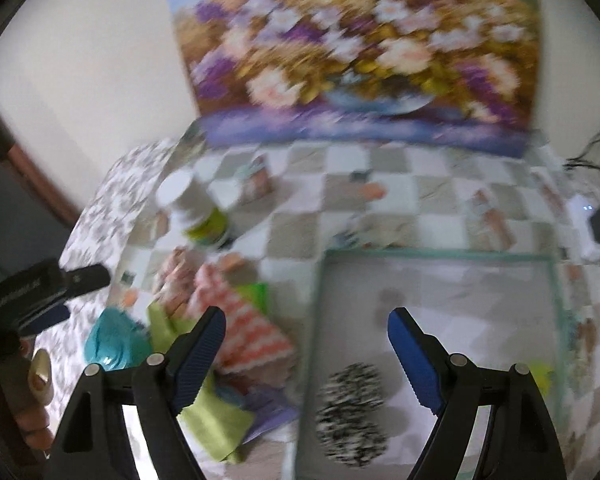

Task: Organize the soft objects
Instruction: 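Move both grippers back toward the pile of cloths, then grasp the lime-green cloth with the right gripper and lift it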

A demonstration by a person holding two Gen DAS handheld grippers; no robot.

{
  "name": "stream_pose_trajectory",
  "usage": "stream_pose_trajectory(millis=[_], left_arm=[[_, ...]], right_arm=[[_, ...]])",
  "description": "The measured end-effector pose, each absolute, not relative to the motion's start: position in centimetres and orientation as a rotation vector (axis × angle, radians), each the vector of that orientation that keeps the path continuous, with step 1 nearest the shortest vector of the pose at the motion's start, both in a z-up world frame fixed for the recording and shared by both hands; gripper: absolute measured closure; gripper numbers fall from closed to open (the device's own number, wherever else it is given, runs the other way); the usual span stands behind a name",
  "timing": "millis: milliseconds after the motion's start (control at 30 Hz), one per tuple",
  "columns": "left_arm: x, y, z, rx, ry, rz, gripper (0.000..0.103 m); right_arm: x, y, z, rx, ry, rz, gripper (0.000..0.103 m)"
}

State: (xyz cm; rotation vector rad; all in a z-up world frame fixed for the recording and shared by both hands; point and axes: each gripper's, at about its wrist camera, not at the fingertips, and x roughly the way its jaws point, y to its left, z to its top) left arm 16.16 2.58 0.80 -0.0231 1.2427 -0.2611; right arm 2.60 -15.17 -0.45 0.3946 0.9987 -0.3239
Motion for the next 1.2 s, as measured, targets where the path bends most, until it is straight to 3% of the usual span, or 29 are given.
stream_pose_trajectory(millis=[467,533,600,733,900,1200], left_arm=[[15.7,4.9,1.0,-0.050,1.244,-0.201,0.000],[15.8,5.0,0.8,-0.065,1.256,-0.202,0.000],[15.8,5.0,0.7,-0.072,1.263,-0.207,0.000],[15.7,4.8,0.6,-0.067,1.264,-0.207,0.000],[15.7,4.7,0.4,-0.064,1.272,-0.208,0.000],[15.5,4.4,0.6,-0.055,1.265,-0.211,0.000]], right_arm=[[3.5,-10.1,-6.0,0.353,1.130,-0.120,0.021],[3.7,-9.8,-6.6,0.367,1.141,-0.088,0.030],[3.8,-9.6,-6.8,0.377,1.148,-0.059,0.047],[4.1,-8.7,-7.3,0.378,1.143,-0.013,0.062],[4.2,-8.3,-7.4,0.386,1.137,0.030,0.095],[3.7,-9.1,-5.9,0.476,1.073,0.102,0.098]])
